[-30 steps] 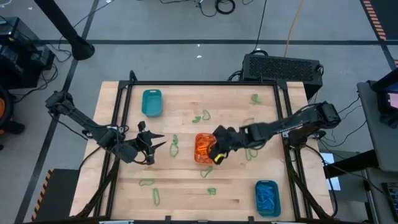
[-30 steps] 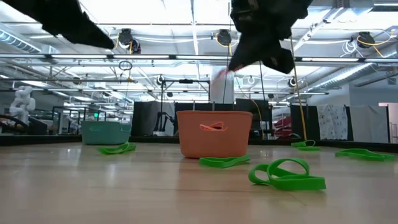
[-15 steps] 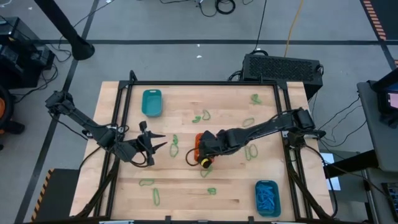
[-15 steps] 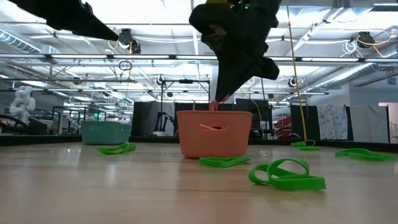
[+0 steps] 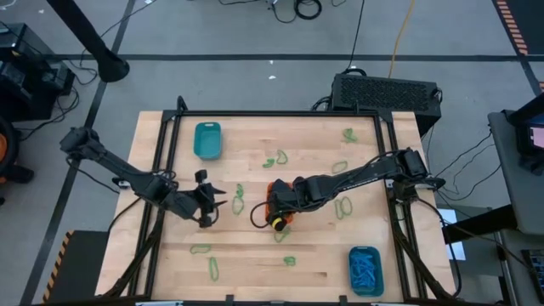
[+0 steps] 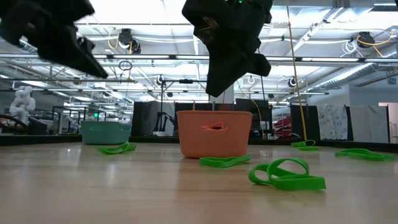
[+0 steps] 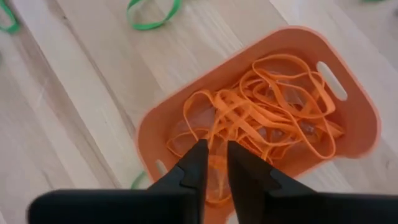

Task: Sort rubber bands into baskets
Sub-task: Put the orange rubber band into the orange bin, then put the green rubber band into the green bin

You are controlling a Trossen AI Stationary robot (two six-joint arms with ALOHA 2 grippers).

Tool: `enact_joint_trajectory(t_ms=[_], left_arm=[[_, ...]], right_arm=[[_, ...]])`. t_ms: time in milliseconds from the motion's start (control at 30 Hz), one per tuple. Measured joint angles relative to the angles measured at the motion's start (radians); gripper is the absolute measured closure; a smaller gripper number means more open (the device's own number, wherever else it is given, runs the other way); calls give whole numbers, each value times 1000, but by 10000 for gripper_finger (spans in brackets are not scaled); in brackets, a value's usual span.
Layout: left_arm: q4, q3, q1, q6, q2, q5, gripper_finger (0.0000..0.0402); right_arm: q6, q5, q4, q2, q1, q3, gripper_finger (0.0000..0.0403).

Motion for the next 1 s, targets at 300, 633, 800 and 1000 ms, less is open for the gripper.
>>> enact_joint_trajectory(t_ms=[300,633,800,1000], left_arm=[[104,-27,49,10,171,204,263],[281,-27,50,159,406,182,263],[347,-26,59,166,492,188,263],[380,-23,109,72,557,260,263]], right_arm=[[-76,-1,5,0,-5,0,278],[-169,7,121,-1,-3,0,265],[-224,30,197,-1,10,0,268],[-371,223,237,-2,78,0,268]])
